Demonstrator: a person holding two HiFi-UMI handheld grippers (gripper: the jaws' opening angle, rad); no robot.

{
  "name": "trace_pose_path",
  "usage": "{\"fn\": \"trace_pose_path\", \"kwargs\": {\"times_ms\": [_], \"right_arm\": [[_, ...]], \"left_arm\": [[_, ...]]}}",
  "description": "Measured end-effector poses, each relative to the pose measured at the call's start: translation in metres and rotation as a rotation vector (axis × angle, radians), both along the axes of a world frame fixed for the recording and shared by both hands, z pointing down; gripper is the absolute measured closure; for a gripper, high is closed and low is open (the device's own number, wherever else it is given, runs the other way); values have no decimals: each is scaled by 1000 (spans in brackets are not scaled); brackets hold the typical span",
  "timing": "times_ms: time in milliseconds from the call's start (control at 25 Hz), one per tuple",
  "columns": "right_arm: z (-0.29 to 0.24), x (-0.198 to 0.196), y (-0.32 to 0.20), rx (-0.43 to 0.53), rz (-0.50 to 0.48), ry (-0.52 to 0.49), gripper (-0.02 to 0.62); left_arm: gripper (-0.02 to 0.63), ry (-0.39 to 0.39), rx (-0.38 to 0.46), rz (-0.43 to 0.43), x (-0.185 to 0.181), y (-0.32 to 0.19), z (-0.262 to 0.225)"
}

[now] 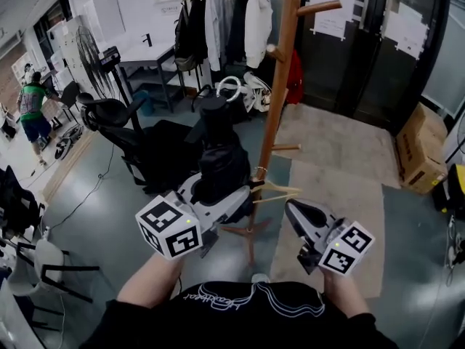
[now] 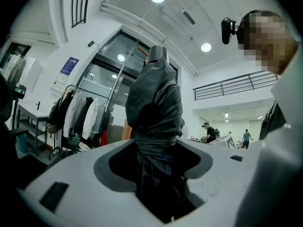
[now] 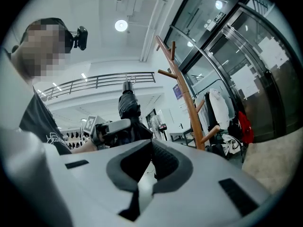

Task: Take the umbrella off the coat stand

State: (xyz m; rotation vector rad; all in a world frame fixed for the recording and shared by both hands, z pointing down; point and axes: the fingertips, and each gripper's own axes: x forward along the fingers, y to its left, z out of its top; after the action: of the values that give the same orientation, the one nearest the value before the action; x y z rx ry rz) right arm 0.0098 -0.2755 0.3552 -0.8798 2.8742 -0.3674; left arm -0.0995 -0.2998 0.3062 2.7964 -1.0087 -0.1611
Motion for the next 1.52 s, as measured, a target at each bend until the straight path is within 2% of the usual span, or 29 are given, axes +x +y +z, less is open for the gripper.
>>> {"fn": "trace_pose_path", "kwargs": {"times_ms": [400,720,1080,1520], "right_arm": [[10,-30,51,-25,30,-8,597],[15,-52,78,-19,36,-16,597],[21,-63,88,-20,38,-4,595],[29,-57,89,-48,70,13,594]], "left_arm": [[368,36,-105,55,-23,65,46],[368,30,-138,74,-39,104,71],[368,25,-155,75,-49,116,82],[368,47,-177,106,-42,118,90]]}}
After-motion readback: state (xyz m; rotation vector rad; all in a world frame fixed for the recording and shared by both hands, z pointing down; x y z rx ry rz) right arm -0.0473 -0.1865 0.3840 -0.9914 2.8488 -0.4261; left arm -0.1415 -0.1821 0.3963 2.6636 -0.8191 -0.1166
